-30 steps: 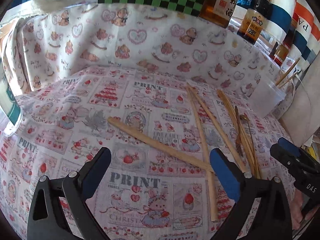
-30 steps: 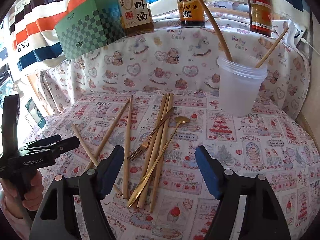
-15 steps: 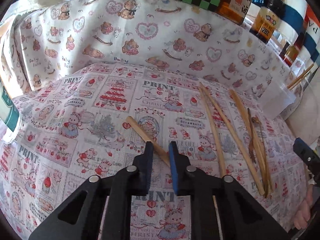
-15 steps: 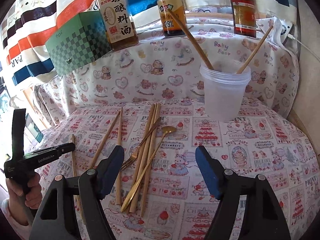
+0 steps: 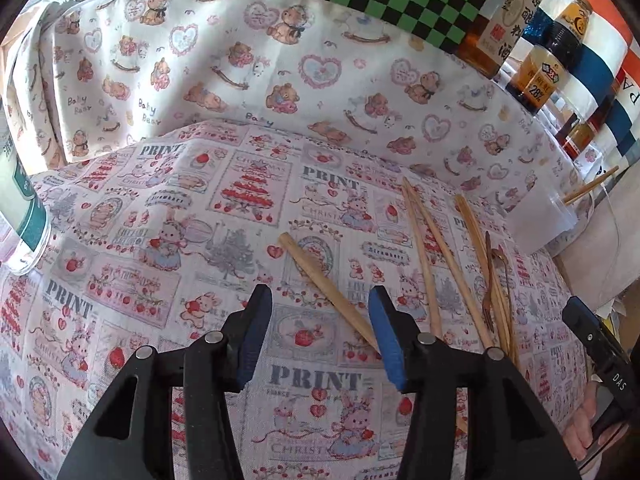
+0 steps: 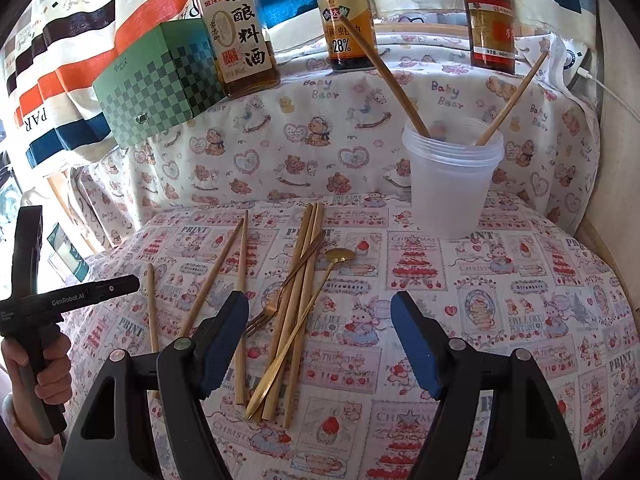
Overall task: Organize utensils
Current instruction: 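Close the left tool on another wooden chopstick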
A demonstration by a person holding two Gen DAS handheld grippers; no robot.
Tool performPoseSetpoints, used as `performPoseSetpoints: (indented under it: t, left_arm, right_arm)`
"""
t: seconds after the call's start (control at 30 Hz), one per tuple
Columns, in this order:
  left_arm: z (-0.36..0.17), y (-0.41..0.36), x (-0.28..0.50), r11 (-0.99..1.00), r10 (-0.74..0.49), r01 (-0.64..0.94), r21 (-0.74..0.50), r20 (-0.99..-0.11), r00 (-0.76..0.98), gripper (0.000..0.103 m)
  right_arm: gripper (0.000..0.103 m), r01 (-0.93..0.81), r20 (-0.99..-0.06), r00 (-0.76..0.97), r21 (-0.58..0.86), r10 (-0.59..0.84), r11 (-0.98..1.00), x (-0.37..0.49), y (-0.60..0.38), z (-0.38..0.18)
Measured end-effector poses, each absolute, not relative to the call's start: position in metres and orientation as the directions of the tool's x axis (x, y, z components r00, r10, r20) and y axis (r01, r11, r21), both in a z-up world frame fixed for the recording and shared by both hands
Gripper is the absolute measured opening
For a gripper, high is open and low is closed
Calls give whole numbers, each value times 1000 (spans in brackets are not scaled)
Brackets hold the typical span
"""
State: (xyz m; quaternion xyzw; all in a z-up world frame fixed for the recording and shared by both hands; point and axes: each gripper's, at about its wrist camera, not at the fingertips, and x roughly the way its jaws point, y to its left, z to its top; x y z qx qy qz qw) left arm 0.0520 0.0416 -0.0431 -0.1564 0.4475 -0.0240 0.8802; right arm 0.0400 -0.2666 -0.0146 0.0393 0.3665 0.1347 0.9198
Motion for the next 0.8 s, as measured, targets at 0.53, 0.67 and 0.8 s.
performPoseSetpoints:
  t: [0.53, 0.67, 0.8]
  left_arm:
    - [-51, 38, 123, 968, -128, -143, -205, -898, 422, 15]
    - [-52, 30, 124, 982, -80, -118, -148, -887, 454, 14]
    - [-55, 16, 129, 993, -7, -102, -64, -874, 485, 14]
  right_arm:
    - [76, -194, -648, 715, 179, 263, 965, 39, -277, -8]
    - [76, -193, -669, 694, 184, 267, 964, 43, -275, -13]
    - [76, -209, -688, 659, 220, 303, 953, 46, -273, -19]
